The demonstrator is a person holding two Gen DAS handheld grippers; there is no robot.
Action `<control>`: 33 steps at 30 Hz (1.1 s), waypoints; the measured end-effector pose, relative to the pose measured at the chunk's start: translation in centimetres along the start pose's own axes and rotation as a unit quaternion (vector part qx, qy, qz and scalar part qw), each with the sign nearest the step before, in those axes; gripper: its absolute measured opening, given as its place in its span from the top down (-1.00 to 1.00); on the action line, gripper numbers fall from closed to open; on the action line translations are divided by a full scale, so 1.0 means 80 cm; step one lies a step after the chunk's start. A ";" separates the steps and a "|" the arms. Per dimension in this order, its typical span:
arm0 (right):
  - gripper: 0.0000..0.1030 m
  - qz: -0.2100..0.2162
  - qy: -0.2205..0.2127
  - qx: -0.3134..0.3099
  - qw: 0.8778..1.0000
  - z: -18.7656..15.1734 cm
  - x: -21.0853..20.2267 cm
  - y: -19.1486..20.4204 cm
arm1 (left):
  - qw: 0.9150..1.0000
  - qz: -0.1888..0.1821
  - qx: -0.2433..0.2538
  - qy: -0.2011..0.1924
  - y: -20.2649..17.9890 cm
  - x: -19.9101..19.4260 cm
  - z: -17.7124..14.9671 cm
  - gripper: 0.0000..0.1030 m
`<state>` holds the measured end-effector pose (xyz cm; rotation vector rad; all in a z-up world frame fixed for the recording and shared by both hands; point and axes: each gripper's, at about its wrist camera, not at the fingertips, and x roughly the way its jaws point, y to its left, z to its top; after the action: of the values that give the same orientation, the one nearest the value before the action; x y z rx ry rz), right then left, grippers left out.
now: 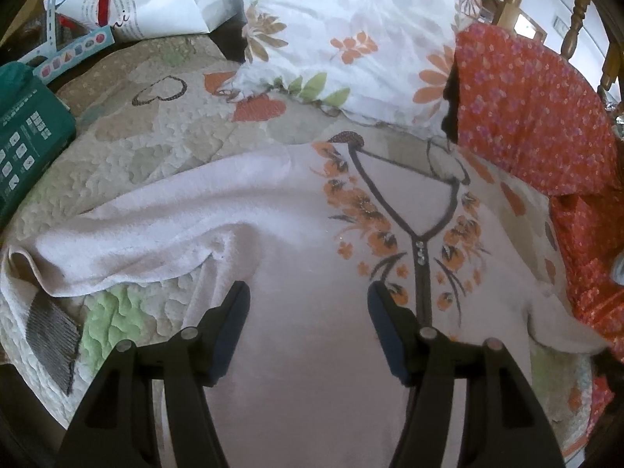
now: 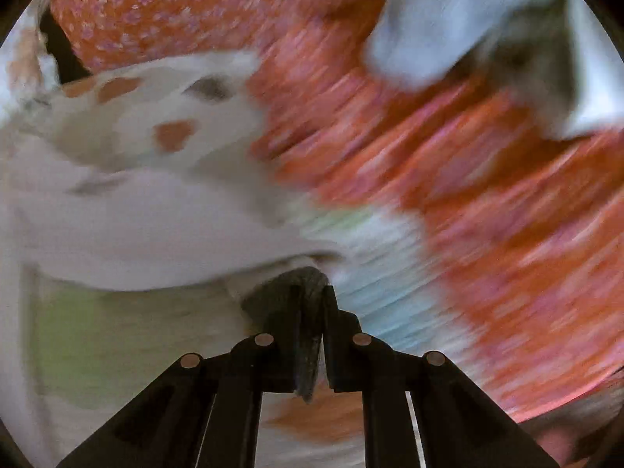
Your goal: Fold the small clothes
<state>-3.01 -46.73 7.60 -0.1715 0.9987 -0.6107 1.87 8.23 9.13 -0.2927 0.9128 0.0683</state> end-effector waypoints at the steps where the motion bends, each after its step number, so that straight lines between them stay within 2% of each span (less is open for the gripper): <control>1: 0.80 -0.040 -0.020 -0.013 0.999 0.005 -0.006 -0.014 | 1.000 -0.001 -0.005 0.003 0.002 0.001 0.000 -0.20; 3: 0.80 -0.062 -0.025 -0.002 0.998 0.002 -0.011 -0.043 | 1.000 -0.004 -0.014 0.008 0.007 0.002 0.000 -0.20; 5: 0.78 -0.058 -0.004 0.018 0.998 -0.013 -0.005 -0.065 | 1.000 -0.005 -0.019 0.008 0.009 0.002 0.001 -0.20; 8: 0.70 -0.083 0.037 0.028 0.996 -0.057 0.010 -0.091 | 1.000 -0.007 -0.022 0.008 0.010 0.002 0.001 -0.20; 12: 0.68 -0.046 0.083 0.119 0.988 -0.100 0.016 -0.147 | 1.000 -0.006 -0.022 0.008 0.011 0.001 0.001 -0.20; 13: 0.59 -0.005 0.086 0.177 0.981 -0.109 0.012 -0.171 | 1.000 -0.006 -0.022 0.009 0.011 0.001 0.001 -0.20; 14: 0.38 0.028 0.084 0.212 0.973 -0.112 0.009 -0.183 | 1.000 -0.006 -0.022 0.009 0.011 0.002 0.000 -0.20; 15: 0.26 0.082 0.082 0.264 0.958 -0.120 0.008 -0.199 | 1.000 -0.007 -0.021 0.012 0.010 0.002 -0.001 -0.20; 16: 0.07 0.134 0.081 0.313 0.937 -0.129 0.011 -0.212 | 1.000 -0.007 -0.021 0.013 0.010 0.003 -0.002 -0.20; 17: -0.03 0.162 0.081 0.341 0.922 -0.136 0.014 -0.217 | 1.000 -0.007 -0.020 0.015 0.008 0.005 -0.003 -0.20; 18: -0.06 0.195 0.087 0.374 0.902 -0.143 0.020 -0.219 | 1.000 -0.008 -0.020 0.017 0.008 0.006 -0.004 -0.20; 20: -0.09 0.231 0.100 0.405 0.879 -0.153 0.033 -0.212 | 0.999 -0.010 -0.020 0.023 0.006 0.010 -0.006 -0.20; 21: -0.09 0.251 0.110 0.423 0.863 -0.158 0.045 -0.206 | 0.999 -0.011 -0.020 0.026 0.005 0.012 -0.006 -0.21; 23: -0.22 0.264 0.120 0.440 0.850 -0.163 0.058 -0.194 | 0.999 -0.013 -0.018 0.032 0.003 0.016 -0.008 -0.21; 24: -0.29 0.255 0.114 0.445 0.851 -0.158 0.064 -0.186 | 0.999 -0.014 -0.017 0.034 0.003 0.017 -0.008 -0.21; 25: -0.52 0.244 0.101 0.444 0.856 -0.146 0.074 -0.179 | 0.999 -0.014 -0.016 0.035 0.003 0.017 -0.008 -0.21; 26: -0.54 0.227 0.087 0.437 0.866 -0.132 0.074 -0.172 | 0.999 -0.014 -0.014 0.035 0.004 0.017 -0.008 -0.21; 27: -0.47 0.210 0.080 0.424 0.878 -0.115 0.081 -0.164 | 0.999 -0.012 -0.014 0.033 0.008 0.015 -0.007 -0.21; 29: 0.82 0.161 0.081 0.356 0.917 -0.082 0.096 -0.136 | 1.000 -0.001 -0.019 0.022 0.024 0.008 -0.004 -0.21; 30: 0.82 0.125 0.094 0.311 0.938 -0.063 0.101 -0.112 | 1.000 0.008 -0.024 0.014 0.035 0.003 -0.001 -0.21; 32: 0.84 0.112 0.074 0.276 0.952 -0.041 0.088 -0.086 | 0.999 0.030 -0.036 -0.002 0.065 -0.008 0.003 -0.21; 33: 0.84 0.132 0.058 0.253 0.957 -0.020 0.073 -0.059 | 0.998 0.045 -0.047 -0.011 0.088 -0.016 0.006 -0.21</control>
<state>-3.93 -53.59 4.35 0.4499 0.9271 -0.6146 0.20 15.16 8.83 -0.3377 0.9023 0.1985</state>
